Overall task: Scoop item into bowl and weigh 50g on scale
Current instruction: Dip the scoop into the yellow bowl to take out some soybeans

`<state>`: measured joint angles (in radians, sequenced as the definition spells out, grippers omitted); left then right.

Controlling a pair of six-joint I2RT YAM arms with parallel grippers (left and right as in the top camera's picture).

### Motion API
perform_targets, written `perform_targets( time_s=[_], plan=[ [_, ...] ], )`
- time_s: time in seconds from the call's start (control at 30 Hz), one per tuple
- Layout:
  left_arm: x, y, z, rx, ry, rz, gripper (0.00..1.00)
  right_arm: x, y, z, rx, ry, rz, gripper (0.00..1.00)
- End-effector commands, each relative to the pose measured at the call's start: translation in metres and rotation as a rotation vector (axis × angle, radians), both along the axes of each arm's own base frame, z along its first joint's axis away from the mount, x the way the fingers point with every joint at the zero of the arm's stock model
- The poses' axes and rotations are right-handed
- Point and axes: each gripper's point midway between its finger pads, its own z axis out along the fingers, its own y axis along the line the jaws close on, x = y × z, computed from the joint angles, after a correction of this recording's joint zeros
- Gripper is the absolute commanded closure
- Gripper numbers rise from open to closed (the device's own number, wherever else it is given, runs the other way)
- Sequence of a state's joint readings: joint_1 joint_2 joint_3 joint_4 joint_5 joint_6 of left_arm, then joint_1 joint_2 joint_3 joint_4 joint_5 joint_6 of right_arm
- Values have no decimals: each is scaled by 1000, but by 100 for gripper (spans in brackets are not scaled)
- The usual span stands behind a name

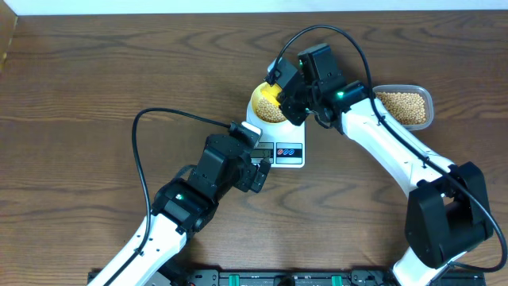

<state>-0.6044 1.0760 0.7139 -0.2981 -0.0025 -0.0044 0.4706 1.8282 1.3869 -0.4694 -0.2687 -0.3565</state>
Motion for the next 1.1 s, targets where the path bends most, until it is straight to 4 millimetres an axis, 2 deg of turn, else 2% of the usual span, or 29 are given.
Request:
perform_targets(
  time_s=[0.0, 0.47, 0.7, 1.07],
  plan=[
    [2, 2, 1, -6, 1, 21, 2, -1, 4, 3, -7, -7, 21, 99],
    [2, 2, 1, -6, 1, 21, 2, -1, 4, 1, -23, -21, 45, 99],
    [2, 2, 1, -6, 1, 21, 2, 0, 5, -16, -46, 3, 60, 99],
    [2, 2, 1, -6, 1, 21, 2, -7, 14, -14, -14, 15, 93, 99]
  ],
)
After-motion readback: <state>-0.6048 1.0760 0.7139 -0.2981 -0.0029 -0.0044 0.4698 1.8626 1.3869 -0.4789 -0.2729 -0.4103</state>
